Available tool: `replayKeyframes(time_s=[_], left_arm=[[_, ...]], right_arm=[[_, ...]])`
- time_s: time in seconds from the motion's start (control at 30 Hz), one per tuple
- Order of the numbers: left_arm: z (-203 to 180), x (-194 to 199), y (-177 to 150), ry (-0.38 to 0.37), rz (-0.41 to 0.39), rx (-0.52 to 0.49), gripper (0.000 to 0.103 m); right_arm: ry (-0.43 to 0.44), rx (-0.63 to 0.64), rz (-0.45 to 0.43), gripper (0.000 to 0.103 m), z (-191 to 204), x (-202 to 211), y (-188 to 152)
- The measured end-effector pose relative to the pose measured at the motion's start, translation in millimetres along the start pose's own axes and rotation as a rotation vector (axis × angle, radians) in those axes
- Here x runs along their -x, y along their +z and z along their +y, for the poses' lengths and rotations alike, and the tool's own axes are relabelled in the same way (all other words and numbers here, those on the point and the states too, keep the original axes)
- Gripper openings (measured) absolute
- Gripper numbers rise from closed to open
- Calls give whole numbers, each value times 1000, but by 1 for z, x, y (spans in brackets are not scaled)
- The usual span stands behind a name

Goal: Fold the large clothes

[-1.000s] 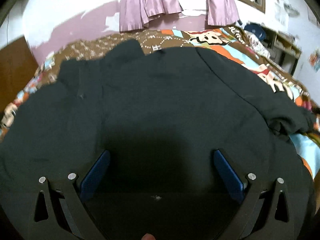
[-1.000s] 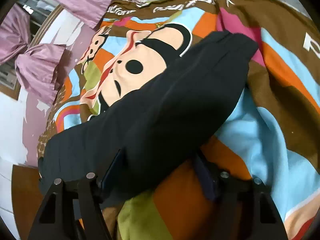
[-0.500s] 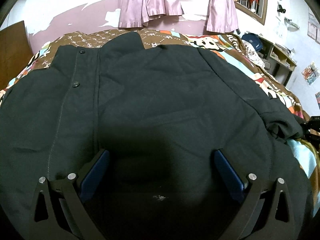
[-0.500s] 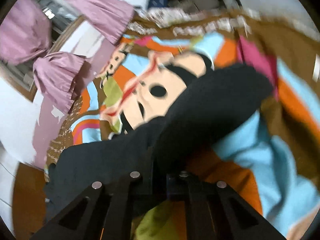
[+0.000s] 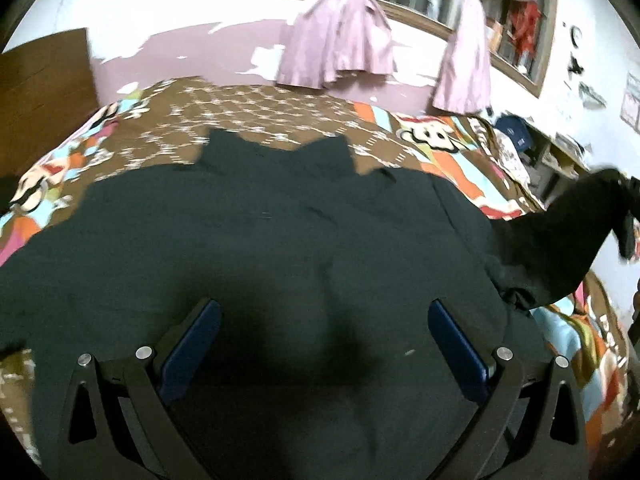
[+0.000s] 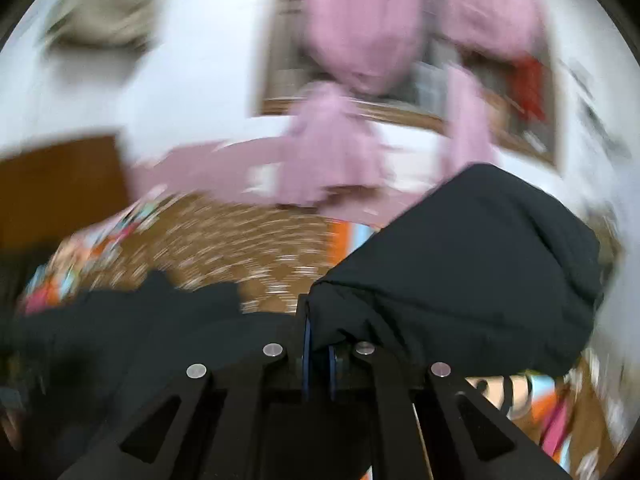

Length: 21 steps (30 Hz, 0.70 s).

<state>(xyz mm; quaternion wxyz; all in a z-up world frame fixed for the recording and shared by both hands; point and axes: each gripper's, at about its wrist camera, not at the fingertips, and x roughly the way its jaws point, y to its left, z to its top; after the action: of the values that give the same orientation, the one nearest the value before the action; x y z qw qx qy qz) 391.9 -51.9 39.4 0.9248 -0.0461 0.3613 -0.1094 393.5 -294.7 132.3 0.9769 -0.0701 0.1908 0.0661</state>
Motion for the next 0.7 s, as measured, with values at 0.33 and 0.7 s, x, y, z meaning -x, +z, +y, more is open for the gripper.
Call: replayKeyframes(time_s=[0.33,0.7], left_arm=[[128,104,-12,72,-102,203,102],[168,102,-41,83,-65,256,102]], right_arm=[[283,570,257,7,216,-44,-86],[484,575,391,31,192,-51,-136]])
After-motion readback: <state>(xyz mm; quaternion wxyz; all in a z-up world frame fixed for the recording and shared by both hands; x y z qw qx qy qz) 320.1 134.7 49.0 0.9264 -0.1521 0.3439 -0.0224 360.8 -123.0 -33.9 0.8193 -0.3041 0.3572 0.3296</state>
